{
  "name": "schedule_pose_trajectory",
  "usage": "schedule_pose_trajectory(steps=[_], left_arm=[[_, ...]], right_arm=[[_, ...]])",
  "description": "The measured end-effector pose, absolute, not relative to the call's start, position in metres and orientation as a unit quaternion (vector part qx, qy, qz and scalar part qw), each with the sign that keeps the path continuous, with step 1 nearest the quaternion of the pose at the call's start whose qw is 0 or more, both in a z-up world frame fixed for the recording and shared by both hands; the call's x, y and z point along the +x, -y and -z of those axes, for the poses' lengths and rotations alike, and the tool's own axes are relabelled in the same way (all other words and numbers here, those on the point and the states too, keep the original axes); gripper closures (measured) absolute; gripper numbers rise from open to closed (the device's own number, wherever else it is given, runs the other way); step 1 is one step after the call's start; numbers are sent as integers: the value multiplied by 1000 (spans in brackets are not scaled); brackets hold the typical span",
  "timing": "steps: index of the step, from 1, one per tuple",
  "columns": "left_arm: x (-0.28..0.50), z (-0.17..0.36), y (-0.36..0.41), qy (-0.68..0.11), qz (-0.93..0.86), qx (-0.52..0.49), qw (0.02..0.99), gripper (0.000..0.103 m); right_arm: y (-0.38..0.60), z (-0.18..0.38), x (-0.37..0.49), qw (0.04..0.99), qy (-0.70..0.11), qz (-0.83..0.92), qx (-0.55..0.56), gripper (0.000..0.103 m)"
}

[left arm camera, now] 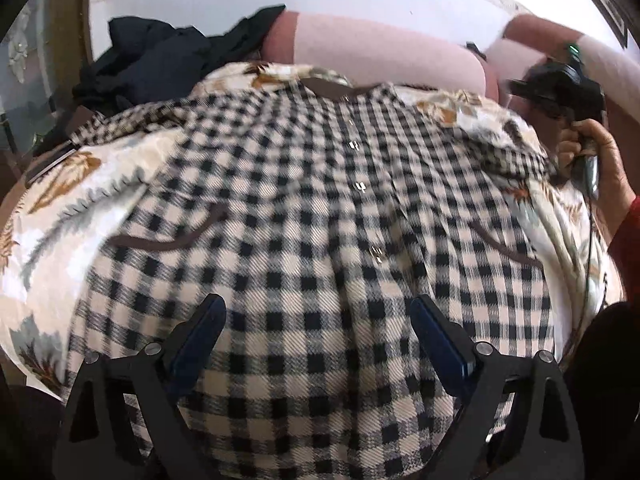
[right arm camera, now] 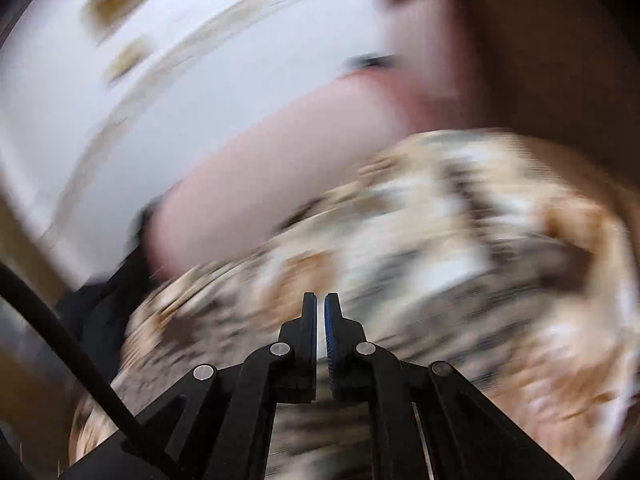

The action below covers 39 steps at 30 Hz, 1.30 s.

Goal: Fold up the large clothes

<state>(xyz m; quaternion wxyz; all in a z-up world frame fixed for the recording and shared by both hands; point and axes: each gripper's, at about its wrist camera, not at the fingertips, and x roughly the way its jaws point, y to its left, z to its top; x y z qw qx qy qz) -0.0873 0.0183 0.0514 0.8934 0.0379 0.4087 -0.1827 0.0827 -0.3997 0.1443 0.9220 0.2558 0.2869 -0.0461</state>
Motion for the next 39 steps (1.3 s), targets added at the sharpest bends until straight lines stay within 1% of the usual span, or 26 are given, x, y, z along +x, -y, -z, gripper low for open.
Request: schedule_pose_trajectory(steps=[2, 5, 7, 8, 9, 10, 11, 12, 13, 14, 16, 18, 20, 21, 23, 25, 26, 27, 28, 29, 31, 34, 36, 39], left_arm=[[-87, -57, -25, -403, 172, 34, 898, 9], [-87, -62, -38, -403, 159, 24, 901, 9], [-87, -66, -45, -399, 159, 18, 903, 9], [-88, -68, -48, -396, 158, 17, 905, 9], [-88, -69, -50, -392, 158, 17, 906, 9], [-88, -70, -51, -389, 158, 16, 907, 9], [-87, -68, -52, -390, 158, 15, 907, 9], [-87, -66, -52, -393, 159, 14, 906, 9], [-85, -63, -52, -398, 162, 10, 903, 9], [-83, -60, -51, -404, 166, 5, 900, 9], [-80, -54, -47, -414, 174, -2, 893, 9], [-78, -49, -42, -421, 179, -3, 889, 9], [-76, -46, -34, -425, 186, 1, 886, 9], [-75, -45, -30, -426, 188, 4, 885, 9], [-78, -45, -22, -425, 194, 15, 884, 9], [-81, -47, -15, -422, 195, 28, 885, 9], [-82, -48, -13, -419, 195, 34, 886, 9], [-84, -49, -12, -416, 194, 41, 887, 9], [-86, -51, -12, -413, 191, 46, 889, 9], [-87, -52, -13, -410, 187, 52, 891, 9], [-87, -54, -16, -409, 178, 52, 894, 9], [-83, -53, -25, -416, 169, 38, 893, 9], [-80, -52, -28, -422, 166, 31, 891, 9], [-78, -51, -29, -423, 164, 27, 891, 9]], right_arm=[[335, -137, 104, 918, -317, -39, 238, 97], [236, -111, 121, 892, -380, -157, 190, 97], [206, -103, 120, 882, -402, -182, 167, 97], [208, -103, 119, 882, -406, -171, 168, 96], [221, -105, 117, 884, -405, -150, 179, 95], [243, -105, 117, 887, -399, -124, 197, 88], [277, -104, 108, 892, -386, -69, 224, 70], [306, -102, 95, 896, -373, -9, 241, 59], [340, -98, 79, 895, -359, 59, 259, 43], [382, -94, 61, 884, -350, 132, 282, 41], [452, -81, 20, 842, -339, 265, 325, 41], [494, -72, -12, 805, -313, 339, 373, 40], [526, -63, -37, 783, -296, 364, 408, 39], [533, -60, -40, 782, -297, 365, 408, 39], [547, -52, -35, 785, -303, 363, 401, 36], [562, -43, -27, 787, -305, 354, 404, 36], [573, -38, -22, 788, -301, 346, 411, 36], [579, -35, -17, 789, -295, 336, 421, 39], [583, -31, -13, 790, -288, 326, 432, 63], [584, -28, -6, 790, -286, 316, 441, 94], [571, -35, 8, 797, -285, 321, 425, 97], [523, -66, 45, 843, -287, 287, 352, 97], [476, -87, 68, 881, -289, 230, 298, 97], [368, -105, 99, 922, -318, 63, 210, 97]])
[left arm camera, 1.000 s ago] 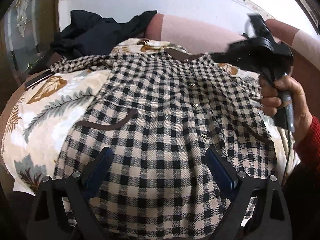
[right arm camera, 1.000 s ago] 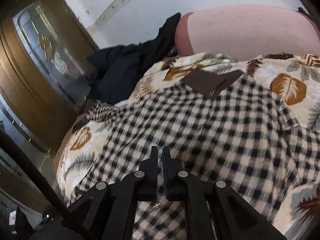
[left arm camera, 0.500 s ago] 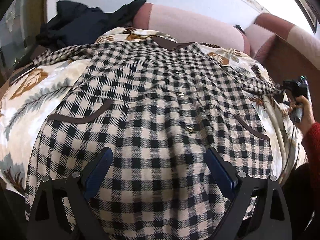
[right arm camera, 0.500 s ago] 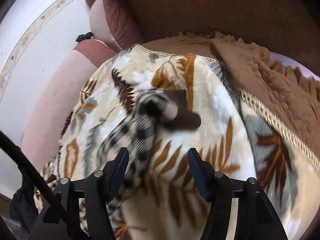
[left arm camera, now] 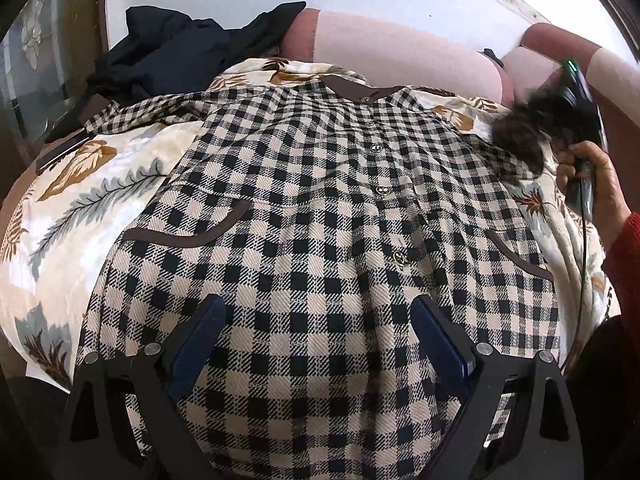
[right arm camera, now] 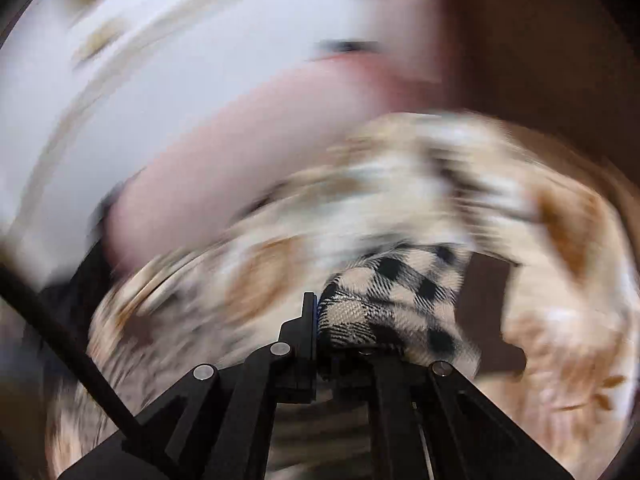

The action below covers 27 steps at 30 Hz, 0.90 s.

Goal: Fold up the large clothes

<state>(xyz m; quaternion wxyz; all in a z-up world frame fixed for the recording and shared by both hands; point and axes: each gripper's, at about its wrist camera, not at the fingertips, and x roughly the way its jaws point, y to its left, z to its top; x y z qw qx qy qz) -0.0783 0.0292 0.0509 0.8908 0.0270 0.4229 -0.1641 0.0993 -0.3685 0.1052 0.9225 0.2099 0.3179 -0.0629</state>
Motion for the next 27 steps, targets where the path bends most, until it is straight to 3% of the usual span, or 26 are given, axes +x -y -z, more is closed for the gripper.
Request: schedule_pose_trajectory(steps=[3, 5, 8, 17, 24, 26, 27], left_arm=[[-77, -53, -31, -422, 167, 17, 891, 9], [-74, -58, -32, -417, 168, 9, 893, 9], [-65, -66, -35, -407, 174, -1, 897, 9], [40, -60, -5, -424, 183, 3, 887, 9], [130, -34, -10, -475, 151, -94, 862, 10], [143, -28, 2, -489, 164, -89, 852, 32], [148, -25, 8, -499, 166, -79, 847, 70]], right_arm=[[254, -88, 109, 897, -392, -149, 141, 95], [198, -75, 104, 866, -436, -231, 87, 75], [183, -80, 91, 870, -434, -229, 44, 51], [307, -118, 45, 897, -392, -48, 200, 33], [343, -100, 41, 894, -382, -5, 235, 32], [348, -94, 43, 893, -381, 6, 239, 32], [351, -90, 45, 892, -383, 11, 241, 32]])
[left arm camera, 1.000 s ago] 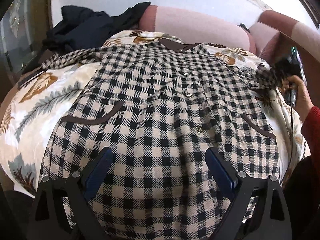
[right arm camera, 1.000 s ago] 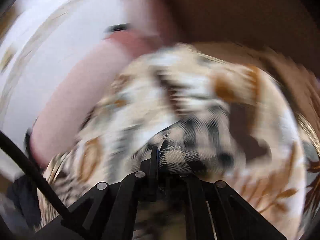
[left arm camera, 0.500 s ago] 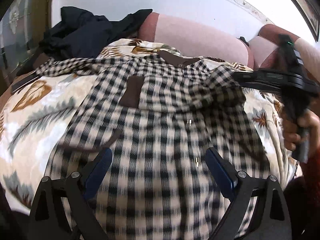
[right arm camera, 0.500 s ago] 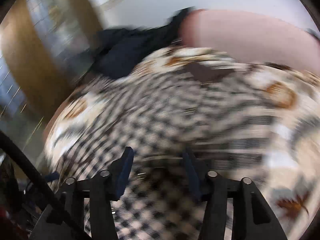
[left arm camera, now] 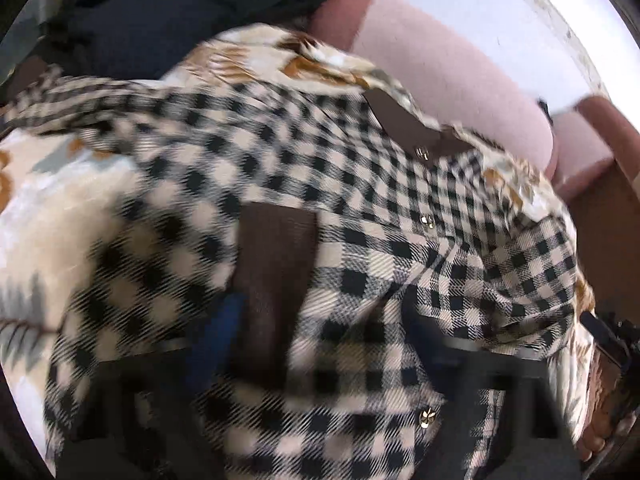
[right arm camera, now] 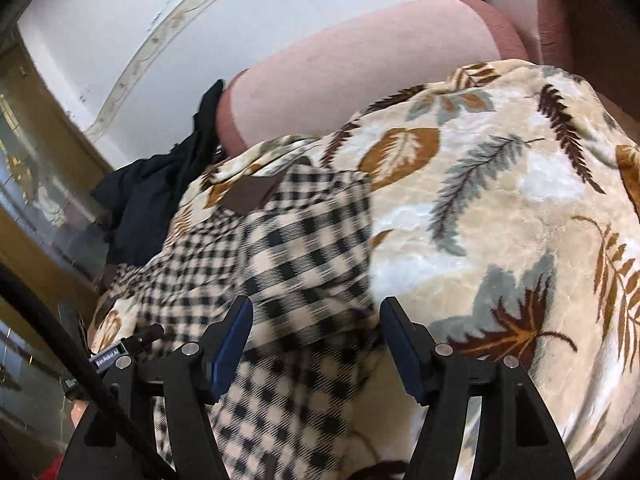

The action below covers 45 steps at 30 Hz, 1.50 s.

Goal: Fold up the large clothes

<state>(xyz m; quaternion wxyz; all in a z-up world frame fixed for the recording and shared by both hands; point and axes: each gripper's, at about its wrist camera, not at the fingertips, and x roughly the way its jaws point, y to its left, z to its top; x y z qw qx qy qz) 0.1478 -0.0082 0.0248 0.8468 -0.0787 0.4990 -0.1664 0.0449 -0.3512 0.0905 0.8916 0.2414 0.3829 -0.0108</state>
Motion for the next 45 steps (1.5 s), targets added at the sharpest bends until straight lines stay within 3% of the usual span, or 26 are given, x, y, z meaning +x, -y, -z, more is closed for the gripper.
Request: schedule_pose_trajectory(steps=[1, 3, 10, 14, 20, 22, 24, 31, 35, 37, 39, 45], left_arm=[[153, -23, 17, -511, 159, -58, 843, 92], [159, -30, 21, -501, 159, -40, 850, 97], [208, -103, -9, -400, 100, -16, 911, 97], [250, -107, -27, -385, 32, 1, 922, 95], [278, -69, -51, -444, 0, -20, 896, 83], [267, -71, -60, -446, 7, -42, 894, 62], [250, -79, -67, -436, 19, -60, 898, 52], [166, -92, -102, -430, 29, -104, 896, 34], [139, -86, -110, -415, 22, -47, 908, 34], [132, -80, -114, -398, 15, -1, 917, 34], [125, -73, -121, -386, 6, 25, 922, 34], [122, -64, -138, -404, 29, 19, 914, 34]], right_arm=[[351, -89, 46, 891, -383, 15, 243, 32], [353, -84, 49, 890, -387, 23, 239, 32], [357, -79, 60, 899, -373, 37, 227, 32], [346, -72, 80, 901, -378, 38, 207, 32], [312, -54, 107, 905, -402, 30, 137, 32], [301, -55, 107, 910, -397, 35, 114, 32], [292, -61, 109, 913, -391, 15, 115, 32], [252, -41, 177, 897, -435, -19, 73, 38], [266, -4, 239, 858, -505, 94, 13, 37], [271, -8, 246, 858, -496, 129, 1, 28], [273, -21, 243, 857, -489, 162, -11, 28], [307, -60, 152, 870, -466, 78, 145, 28]])
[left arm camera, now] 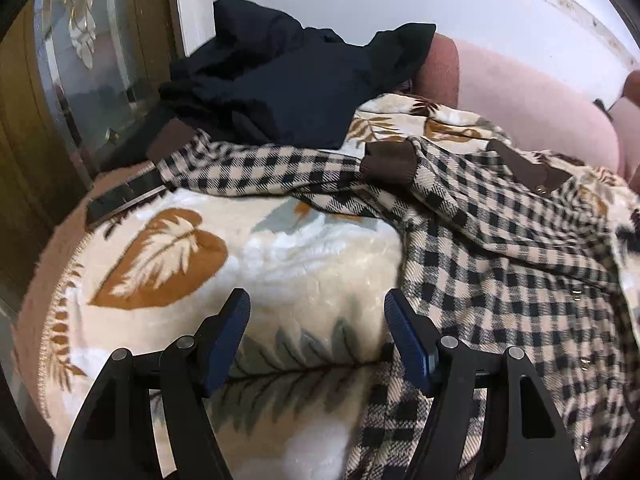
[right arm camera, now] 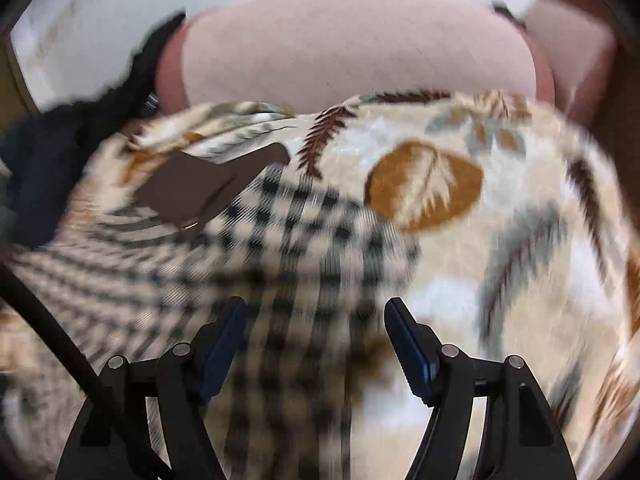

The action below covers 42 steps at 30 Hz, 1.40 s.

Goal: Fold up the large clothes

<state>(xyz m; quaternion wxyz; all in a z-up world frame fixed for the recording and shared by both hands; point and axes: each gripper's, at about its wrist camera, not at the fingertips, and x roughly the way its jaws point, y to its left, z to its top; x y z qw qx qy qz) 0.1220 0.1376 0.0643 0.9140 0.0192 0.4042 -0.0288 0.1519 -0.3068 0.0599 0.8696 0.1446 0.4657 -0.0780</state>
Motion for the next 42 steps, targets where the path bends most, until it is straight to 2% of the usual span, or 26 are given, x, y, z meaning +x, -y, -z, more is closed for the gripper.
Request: schedule_pose_trajectory(steps=[9, 12, 21, 25, 27, 28, 29, 31, 34, 37, 42], left_arm=[[120, -42, -175, -476, 41, -96, 873, 34], [114, -27, -185, -510, 69, -143, 845, 34], [59, -25, -193, -513, 149, -215, 818, 34], [29, -25, -179, -513, 169, -210, 815, 33], [12, -27, -166, -510, 161, -176, 826, 33], [6, -28, -159, -506, 153, -155, 834, 34], [0, -30, -151, -505, 144, -130, 841, 37], [-10, -32, -135, -512, 130, -81, 845, 89], [-27, -41, -135, -502, 125, -78, 852, 94], [-44, -49, -147, -500, 131, -117, 848, 95], [-58, -44, -154, -516, 114, -122, 840, 95]], right_arm=[[307, -14, 0, 831, -499, 18, 246, 30], [297, -14, -28, 840, -476, -5, 261, 30], [255, -14, -79, 852, -461, -48, 242, 30], [246, -14, -103, 862, -441, -46, 245, 30], [246, -13, -105, 863, -443, -44, 238, 43], [244, -13, -106, 865, -445, -36, 228, 57], [245, -12, -106, 867, -448, -30, 216, 72], [254, -11, -104, 857, -452, -48, 242, 90], [275, -15, -108, 845, -448, -65, 284, 94], [284, -21, -121, 847, -451, -67, 274, 95], [296, -19, -145, 848, -458, -46, 264, 95]])
